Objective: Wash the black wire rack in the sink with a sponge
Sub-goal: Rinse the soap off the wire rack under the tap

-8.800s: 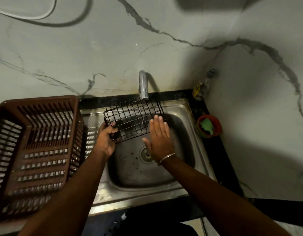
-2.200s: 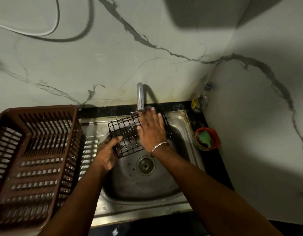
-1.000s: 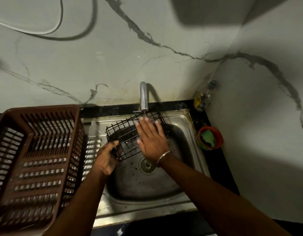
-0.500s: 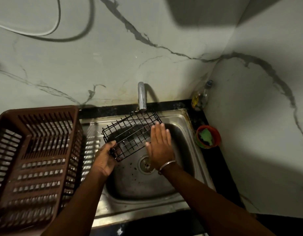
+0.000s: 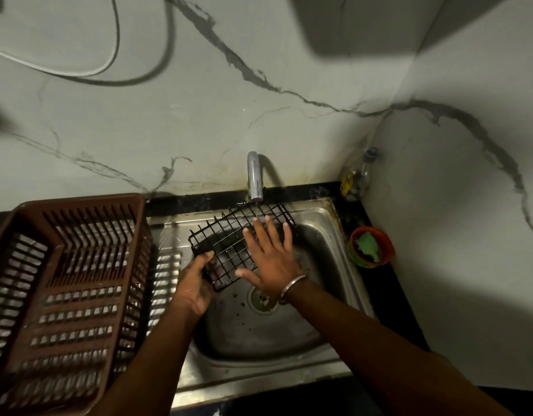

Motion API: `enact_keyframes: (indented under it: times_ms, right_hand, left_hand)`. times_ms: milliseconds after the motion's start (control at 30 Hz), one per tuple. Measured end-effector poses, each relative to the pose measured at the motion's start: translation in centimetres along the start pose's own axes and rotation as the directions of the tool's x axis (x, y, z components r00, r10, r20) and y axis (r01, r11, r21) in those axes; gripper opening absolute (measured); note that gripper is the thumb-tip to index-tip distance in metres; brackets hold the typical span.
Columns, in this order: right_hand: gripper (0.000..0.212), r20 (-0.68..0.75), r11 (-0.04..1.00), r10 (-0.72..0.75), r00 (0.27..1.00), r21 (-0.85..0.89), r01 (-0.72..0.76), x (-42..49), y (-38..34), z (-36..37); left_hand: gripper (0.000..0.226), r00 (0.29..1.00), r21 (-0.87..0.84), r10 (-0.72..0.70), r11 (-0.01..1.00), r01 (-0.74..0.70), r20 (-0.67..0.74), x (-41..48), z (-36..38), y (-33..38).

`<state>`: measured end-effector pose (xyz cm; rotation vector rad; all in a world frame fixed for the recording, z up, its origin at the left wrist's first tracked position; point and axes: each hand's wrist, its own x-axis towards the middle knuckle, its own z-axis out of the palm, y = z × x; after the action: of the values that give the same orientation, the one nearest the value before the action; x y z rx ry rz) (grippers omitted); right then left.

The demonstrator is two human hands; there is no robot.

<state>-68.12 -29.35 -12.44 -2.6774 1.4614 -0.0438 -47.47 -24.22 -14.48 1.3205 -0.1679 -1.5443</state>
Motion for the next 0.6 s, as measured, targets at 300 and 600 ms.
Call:
enact_keyframes:
  times_ms: [300, 600]
  right_hand:
    - [0.110, -0.101, 0.989, -0.047, 0.994, -0.145, 0.032, -1.3, 0.5, -2.7]
    - [0.106, 0.180, 0.975, 0.084, 0.980, 0.189, -0.119, 0.5, 3.7, -6.3]
  left_hand:
    - [0.040, 0.986, 0.202, -0.127, 0.974, 0.103, 0.107, -1.0, 1.0, 3.4]
    - [0.058, 0.982, 0.243, -0.107, 0.968, 0.067, 0.155, -0.4, 4.0, 4.7]
